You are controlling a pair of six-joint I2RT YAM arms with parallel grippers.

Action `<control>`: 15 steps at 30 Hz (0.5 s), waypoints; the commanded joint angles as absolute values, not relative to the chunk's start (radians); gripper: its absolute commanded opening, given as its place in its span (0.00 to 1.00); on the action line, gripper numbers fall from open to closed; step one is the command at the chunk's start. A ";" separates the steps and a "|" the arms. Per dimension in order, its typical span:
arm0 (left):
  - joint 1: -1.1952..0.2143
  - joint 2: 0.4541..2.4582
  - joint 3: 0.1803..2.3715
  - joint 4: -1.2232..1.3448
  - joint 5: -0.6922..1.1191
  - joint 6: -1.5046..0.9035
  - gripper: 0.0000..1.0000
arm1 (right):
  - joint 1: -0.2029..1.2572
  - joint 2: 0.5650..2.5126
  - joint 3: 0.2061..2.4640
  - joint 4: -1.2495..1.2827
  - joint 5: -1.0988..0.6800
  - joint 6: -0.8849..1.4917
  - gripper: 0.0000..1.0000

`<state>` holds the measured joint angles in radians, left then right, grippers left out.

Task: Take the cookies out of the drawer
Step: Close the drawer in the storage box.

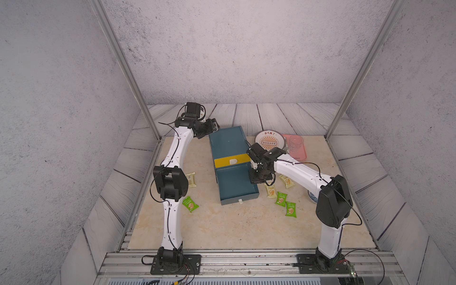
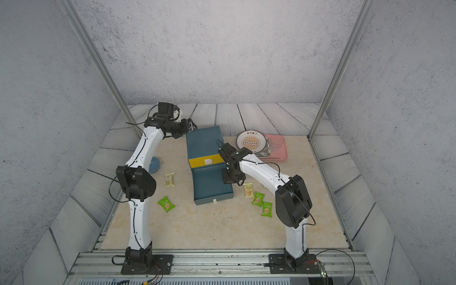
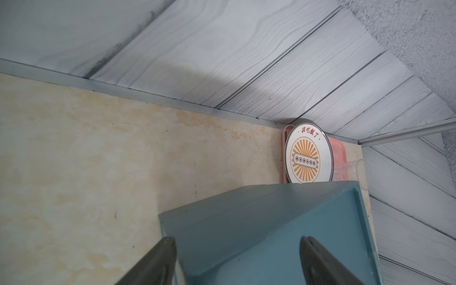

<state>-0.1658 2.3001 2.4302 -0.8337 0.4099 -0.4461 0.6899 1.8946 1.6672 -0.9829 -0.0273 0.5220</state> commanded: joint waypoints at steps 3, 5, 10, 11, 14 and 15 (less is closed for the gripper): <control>-0.169 2.333 2.398 -0.807 0.555 -0.399 0.82 | 0.692 1.897 1.694 -0.956 -0.022 0.536 0.00; -0.175 2.328 2.370 -0.793 0.619 -0.384 0.79 | 0.691 1.897 1.696 -0.956 -0.018 0.538 0.00; -0.187 2.262 2.240 -0.750 0.724 -0.315 0.69 | 0.691 1.882 1.702 -0.932 -0.002 0.546 0.00; -0.187 2.245 2.202 -0.730 0.750 -0.307 0.68 | 0.692 1.880 1.706 -0.929 0.001 0.546 0.00; -0.192 2.219 2.150 -0.733 0.790 -0.260 0.66 | 0.690 1.886 1.735 -0.931 -0.003 0.535 0.00; -0.193 2.214 2.141 -0.743 0.793 -0.245 0.65 | 0.691 1.886 1.743 -0.933 -0.005 0.533 0.00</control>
